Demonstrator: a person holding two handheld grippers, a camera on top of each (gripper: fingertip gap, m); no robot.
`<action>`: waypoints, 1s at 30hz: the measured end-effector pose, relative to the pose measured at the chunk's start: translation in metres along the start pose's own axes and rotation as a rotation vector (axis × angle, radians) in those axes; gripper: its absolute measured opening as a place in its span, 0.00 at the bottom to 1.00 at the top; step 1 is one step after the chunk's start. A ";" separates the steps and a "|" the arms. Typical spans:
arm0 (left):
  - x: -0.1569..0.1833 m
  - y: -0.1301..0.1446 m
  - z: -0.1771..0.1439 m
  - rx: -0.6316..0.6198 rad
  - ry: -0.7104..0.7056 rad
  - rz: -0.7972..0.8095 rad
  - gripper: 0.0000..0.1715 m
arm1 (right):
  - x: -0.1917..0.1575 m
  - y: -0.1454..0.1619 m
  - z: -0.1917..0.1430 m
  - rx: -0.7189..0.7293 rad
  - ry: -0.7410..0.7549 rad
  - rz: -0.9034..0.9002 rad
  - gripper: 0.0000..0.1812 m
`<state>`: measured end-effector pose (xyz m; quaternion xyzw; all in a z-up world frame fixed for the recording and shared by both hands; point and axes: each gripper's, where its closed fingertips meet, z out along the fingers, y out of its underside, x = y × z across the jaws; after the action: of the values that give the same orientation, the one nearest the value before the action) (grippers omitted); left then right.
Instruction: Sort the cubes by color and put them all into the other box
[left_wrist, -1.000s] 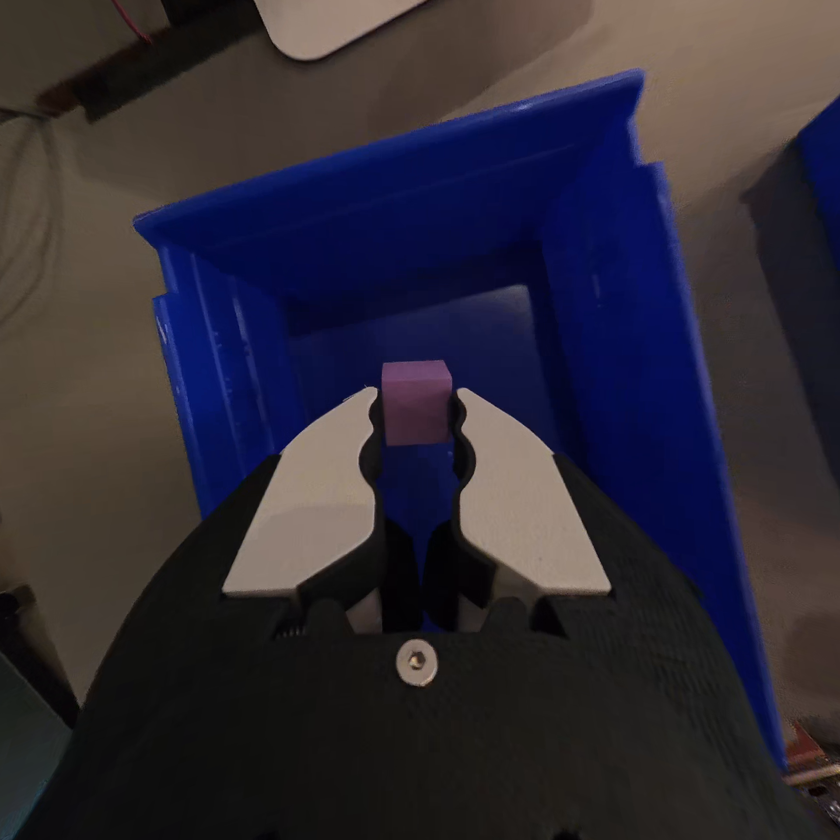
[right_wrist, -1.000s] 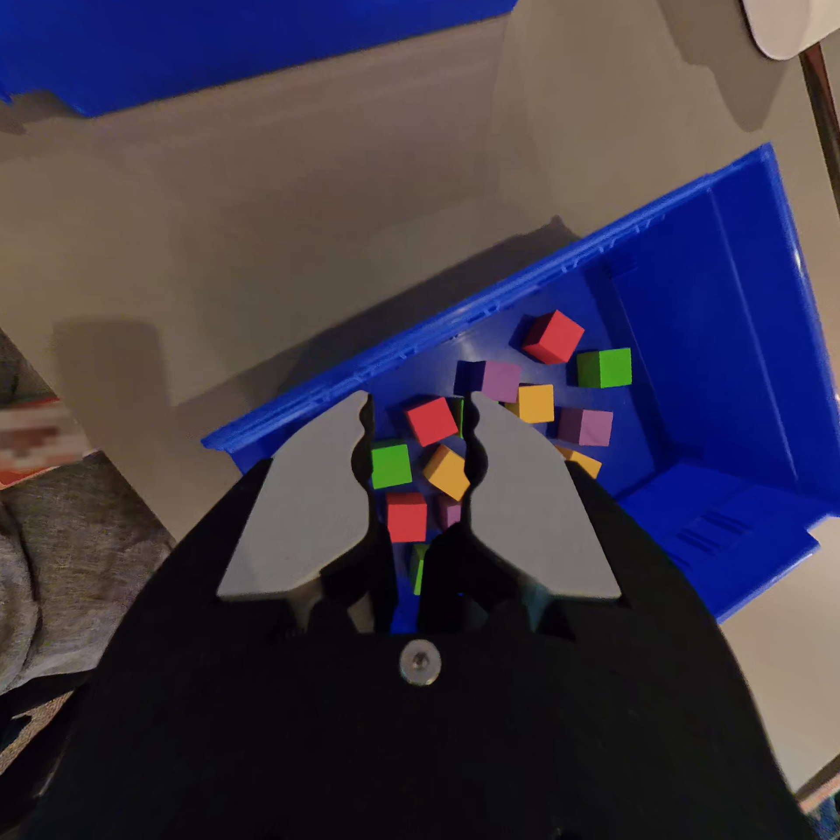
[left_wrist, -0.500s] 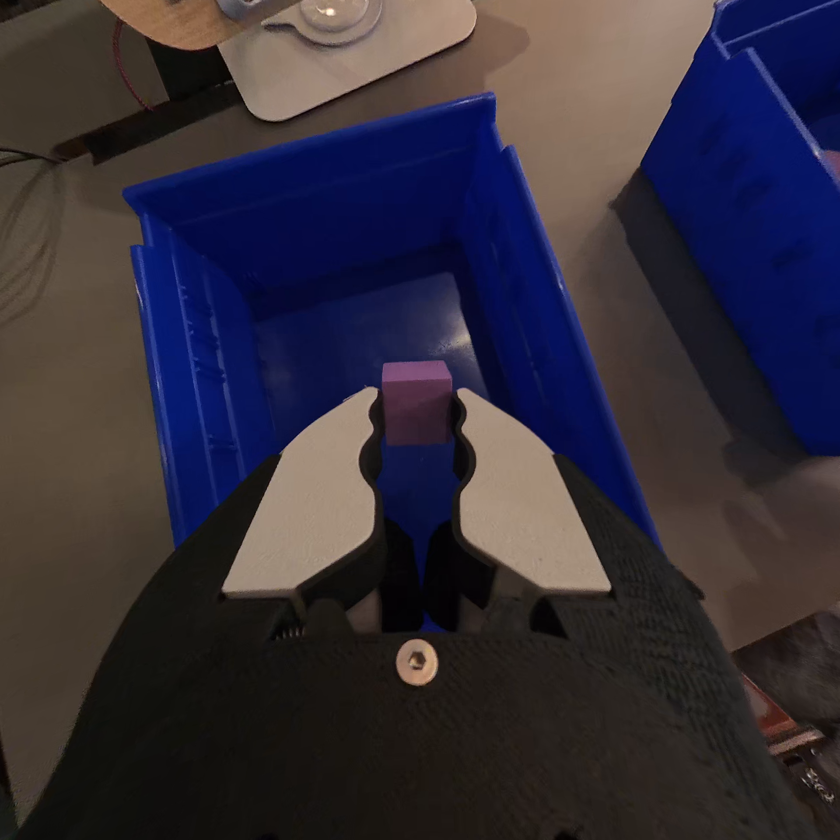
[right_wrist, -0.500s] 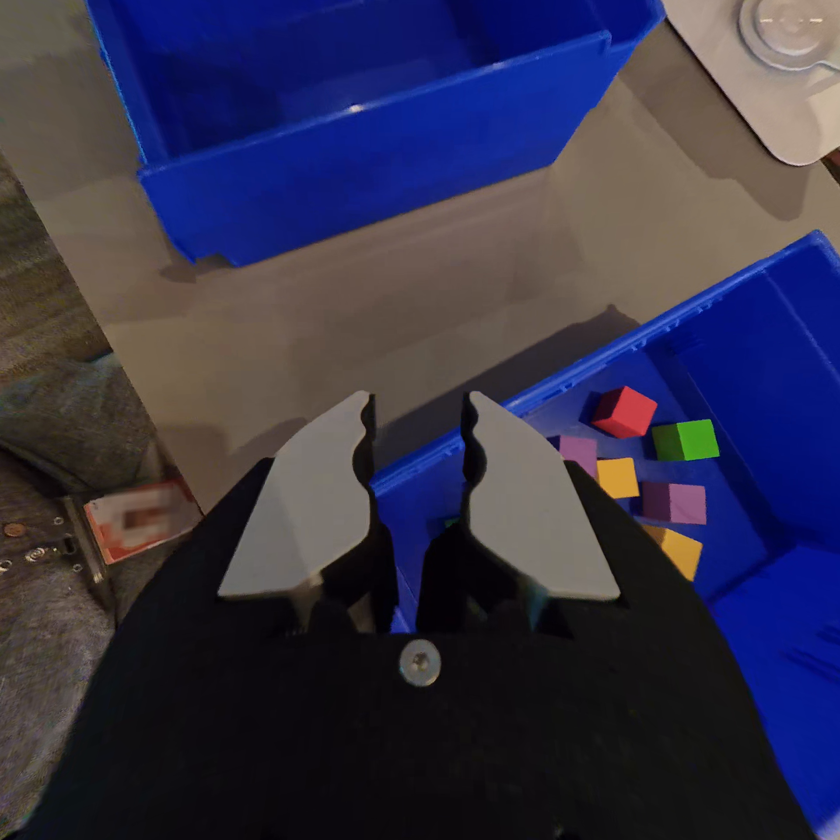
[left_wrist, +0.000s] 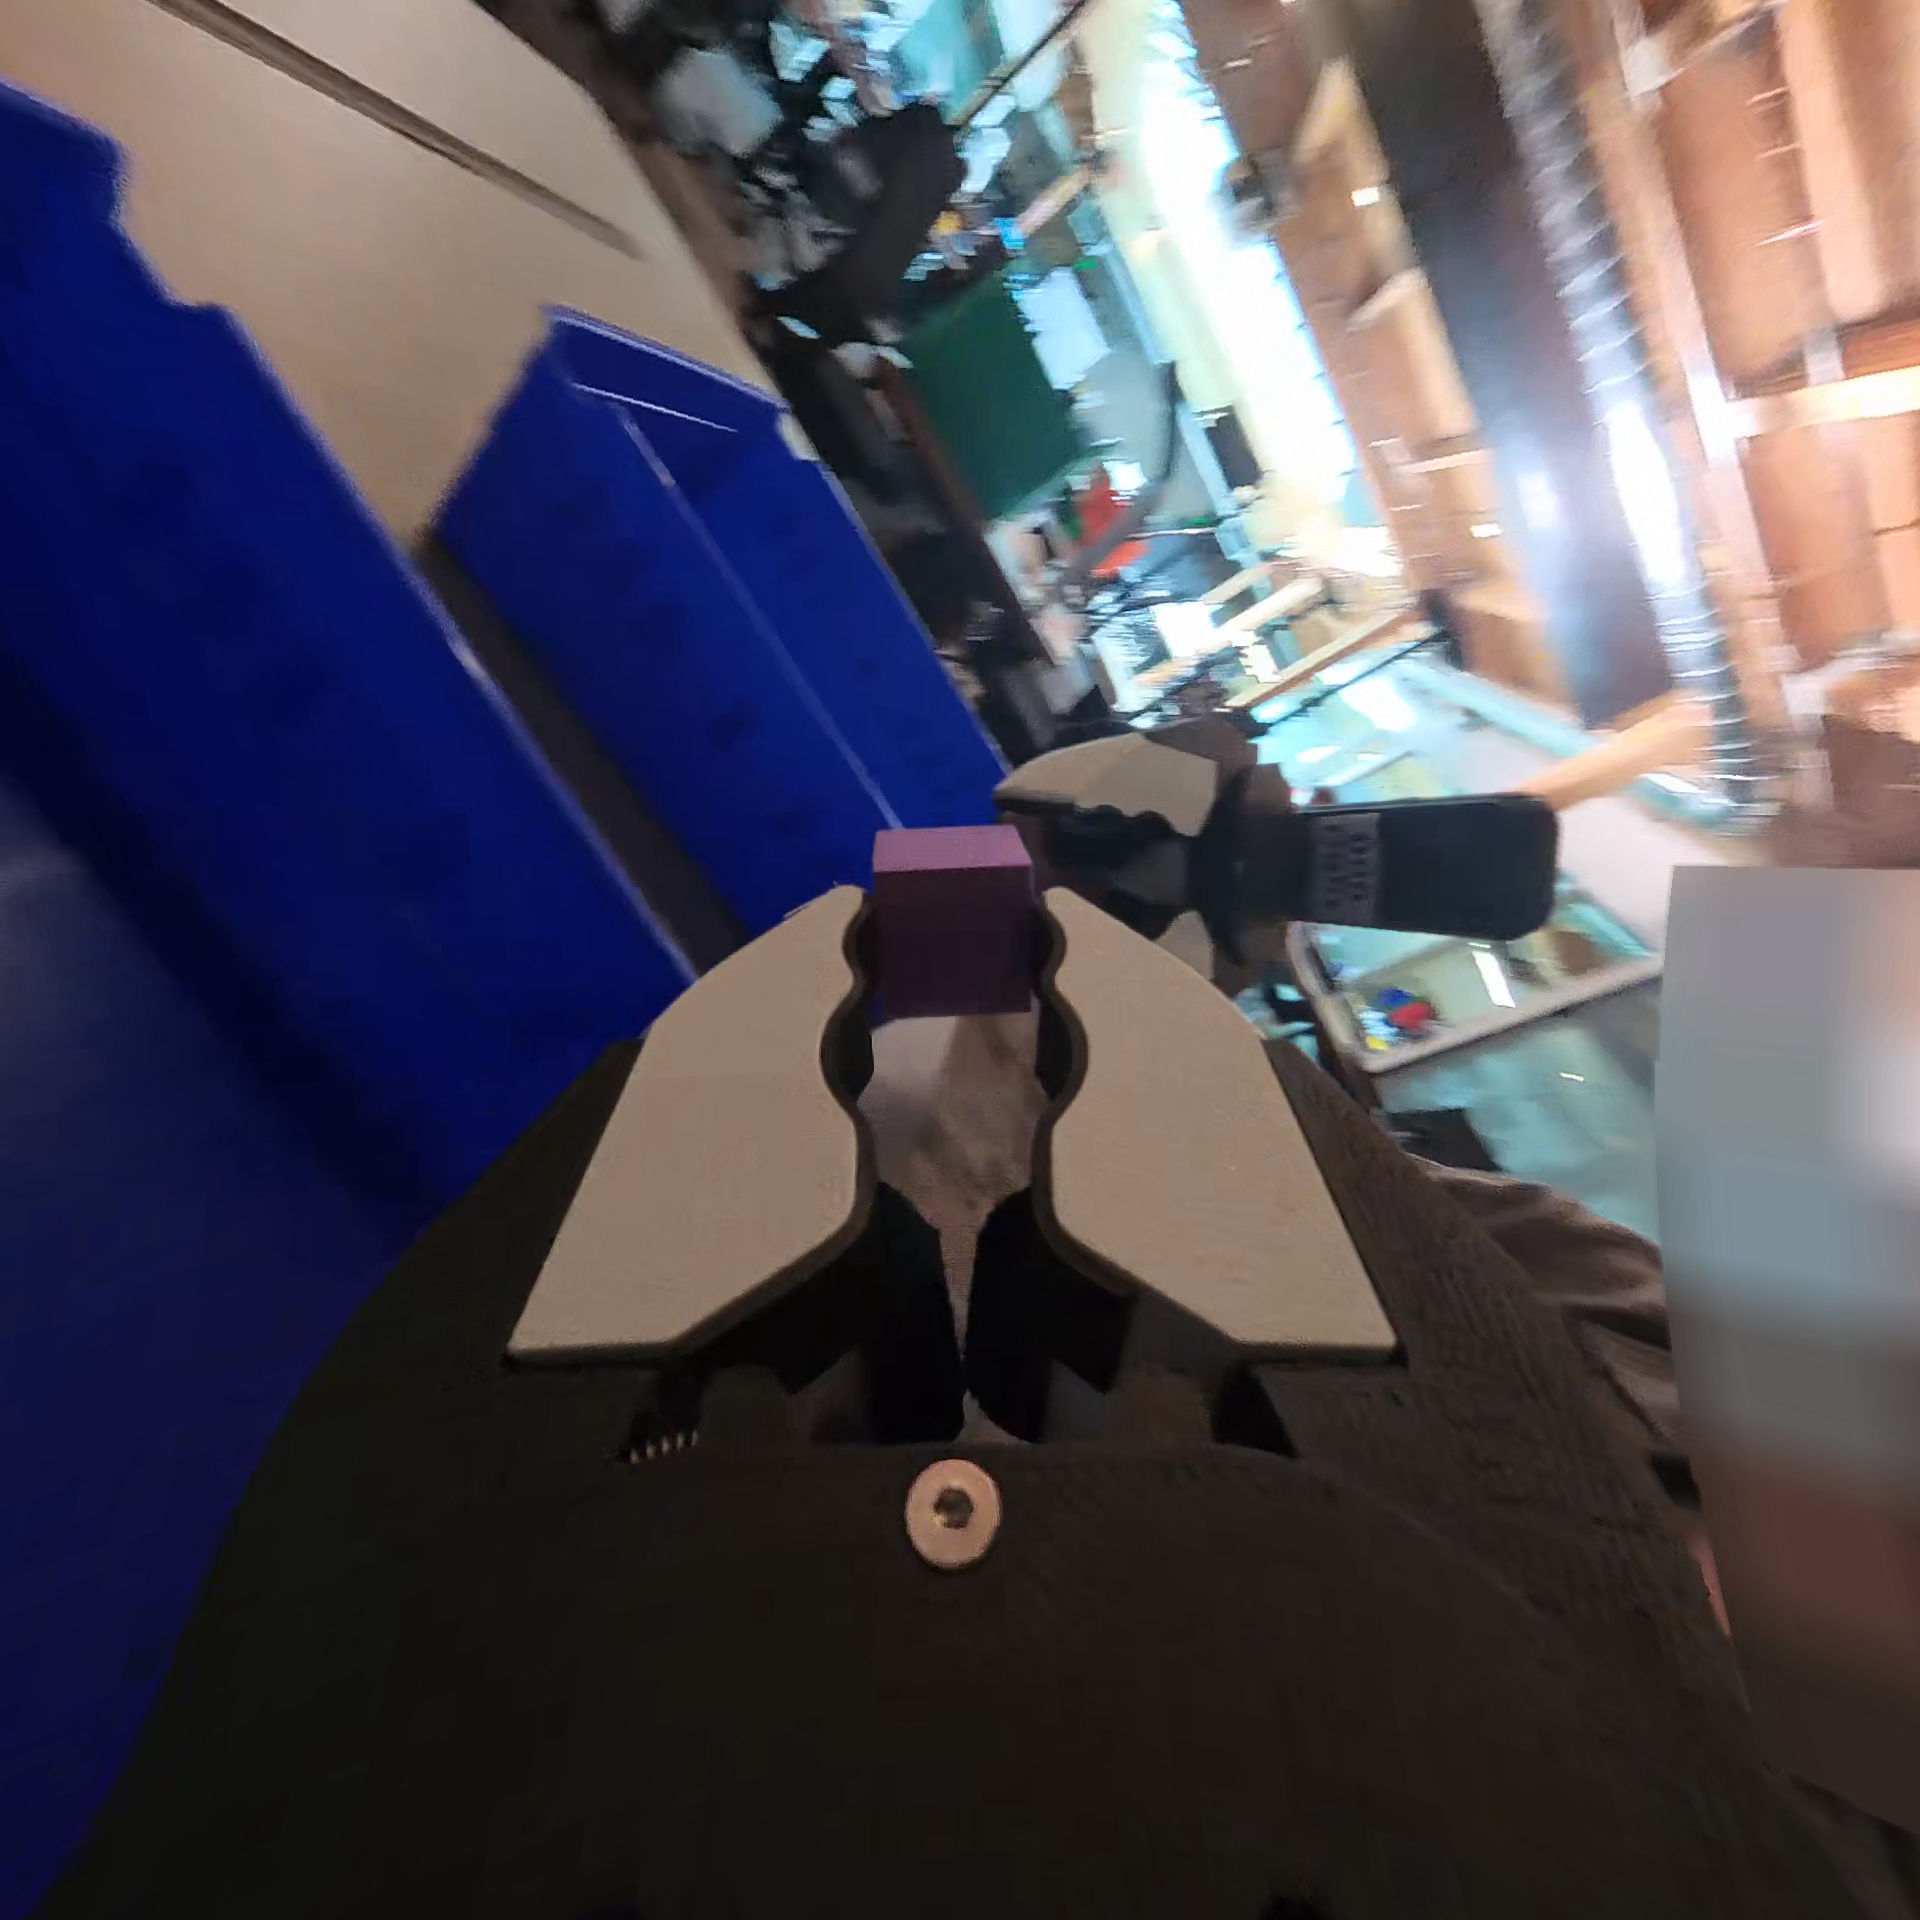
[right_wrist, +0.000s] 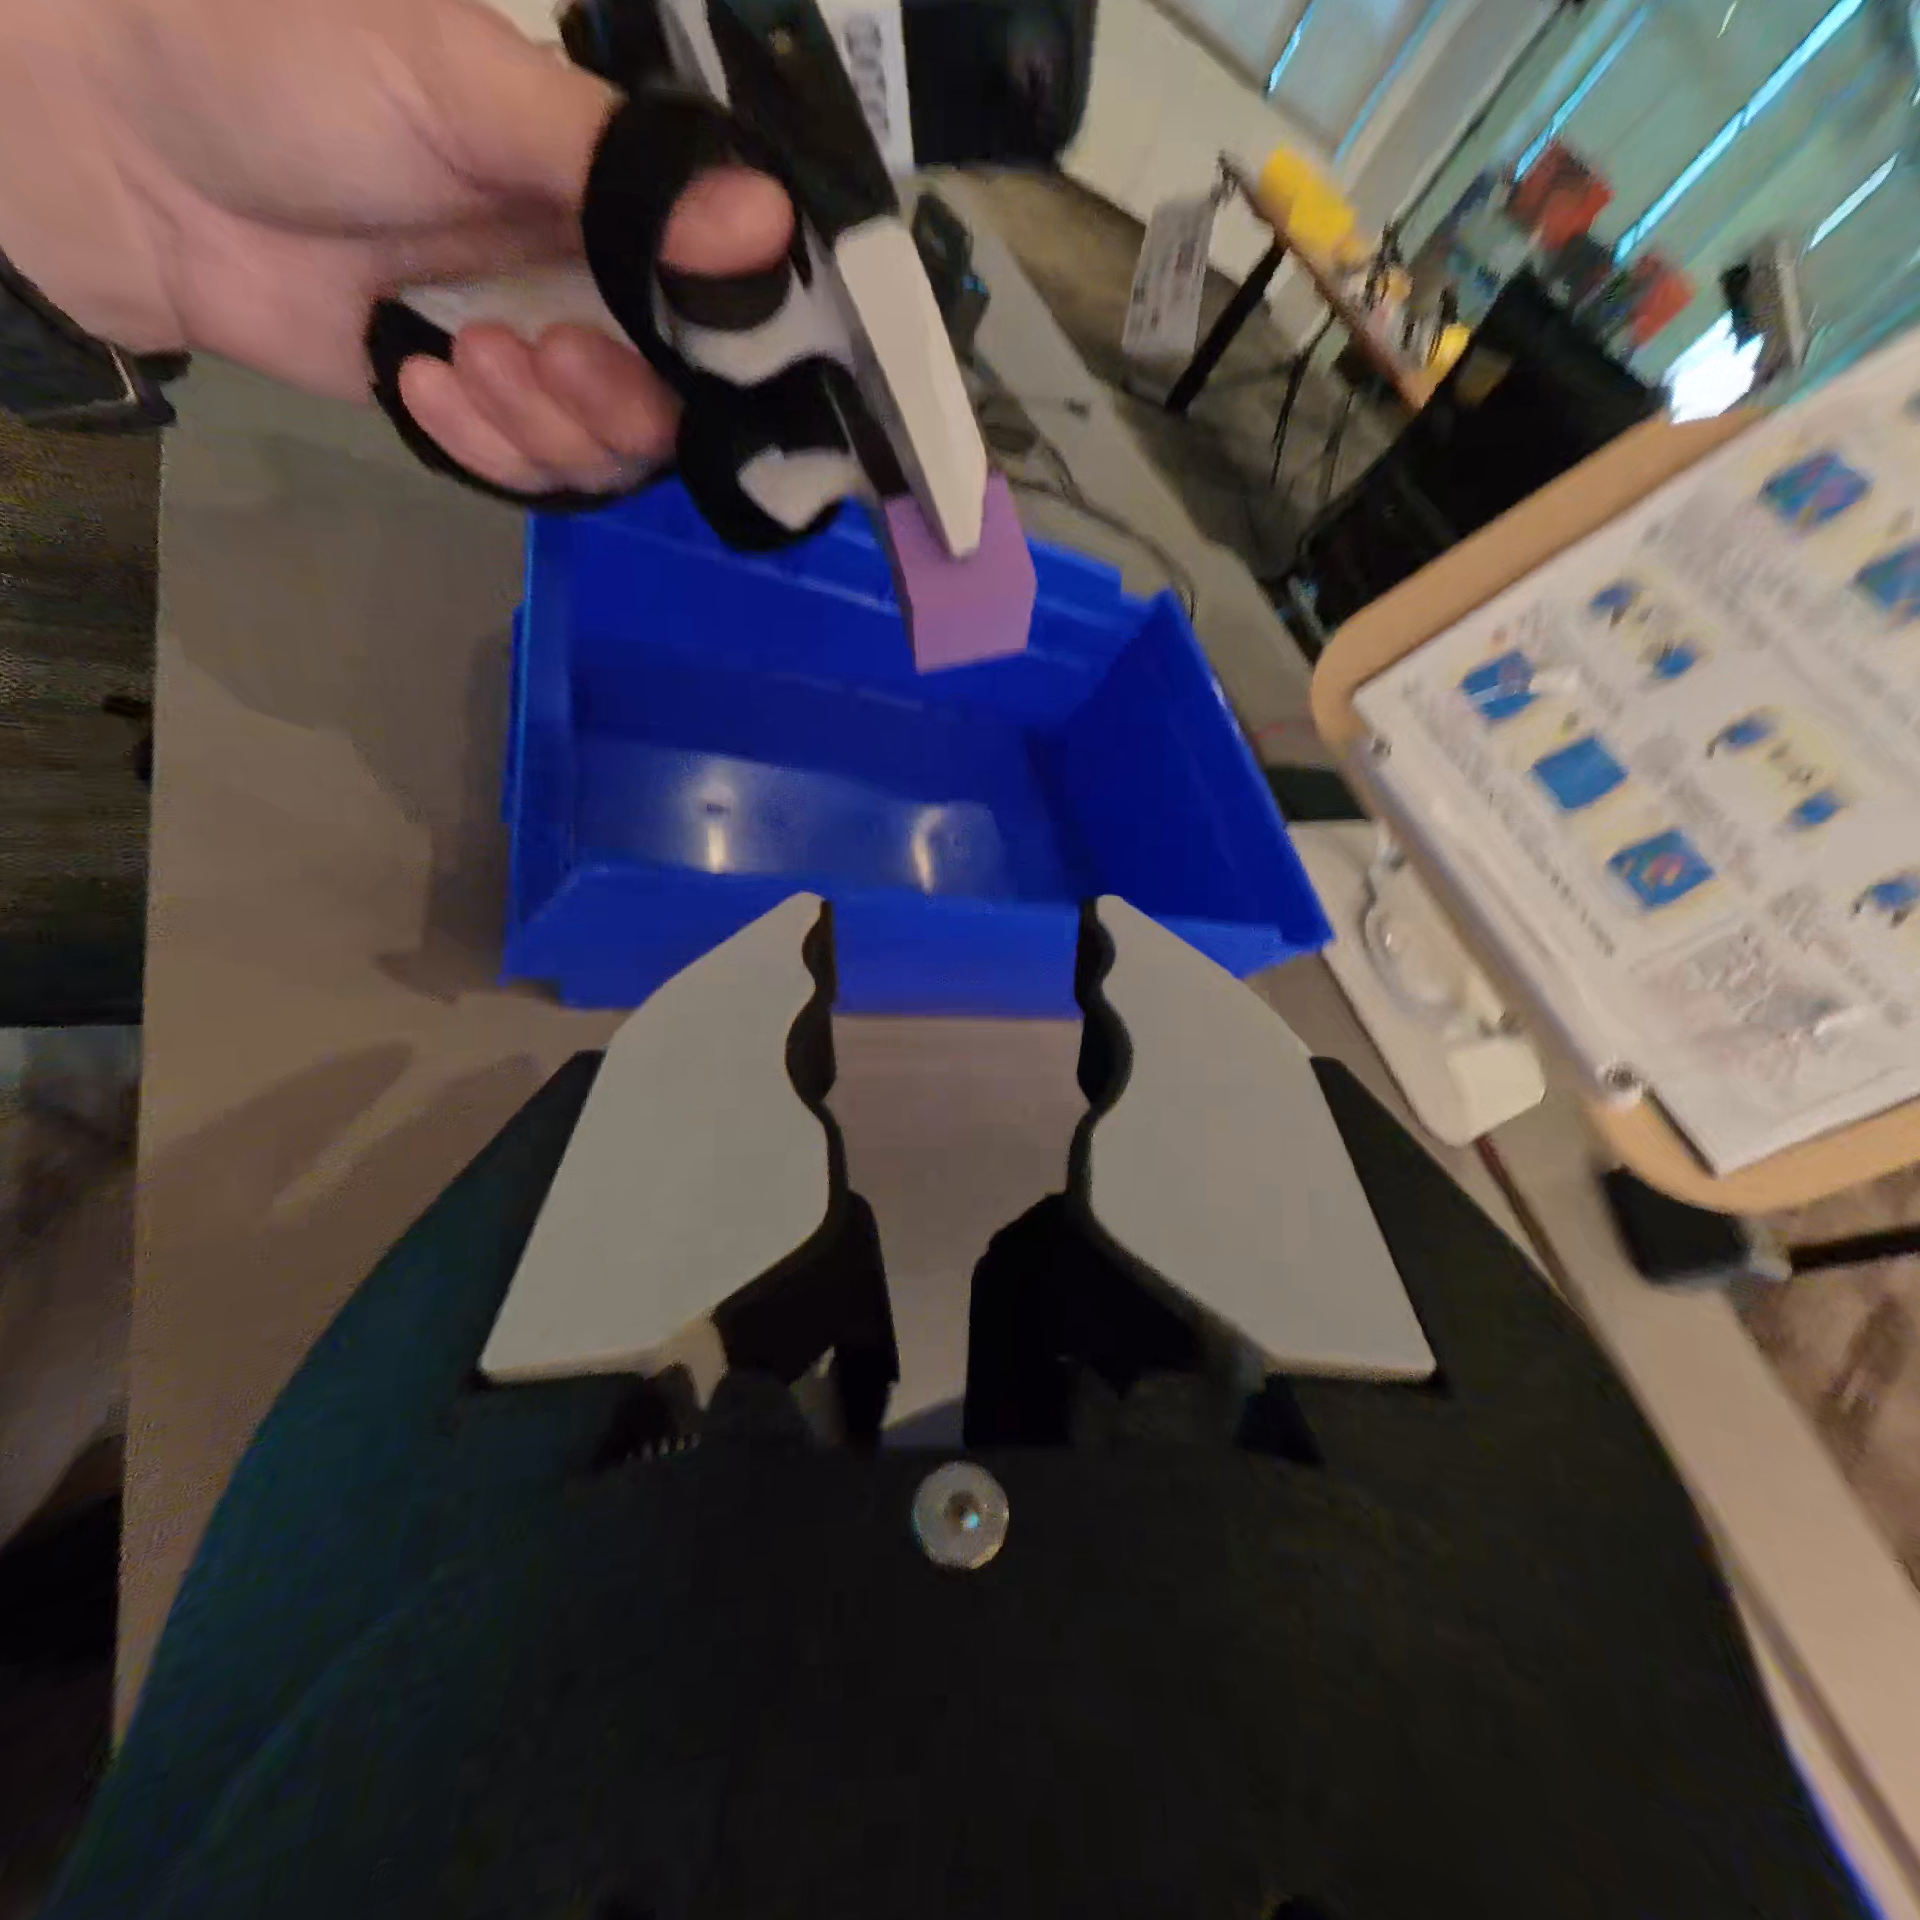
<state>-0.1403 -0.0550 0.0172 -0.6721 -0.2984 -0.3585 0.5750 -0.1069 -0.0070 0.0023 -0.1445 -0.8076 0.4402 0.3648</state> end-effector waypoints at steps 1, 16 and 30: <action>0.005 0.002 0.000 -0.002 0.046 -0.016 0.16 | -0.003 -0.009 0.002 0.026 -0.005 -0.019 0.25; 0.057 0.027 0.014 -0.146 0.357 -0.075 0.17 | -0.016 -0.068 0.016 0.142 0.044 -0.257 0.17; 0.052 0.000 -0.007 0.009 0.217 0.031 0.26 | 0.042 -0.025 -0.036 -0.092 0.152 -0.163 0.16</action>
<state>-0.1119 -0.0625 0.0605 -0.6313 -0.2257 -0.4189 0.6124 -0.1079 0.0236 0.0548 -0.1279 -0.8060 0.3595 0.4525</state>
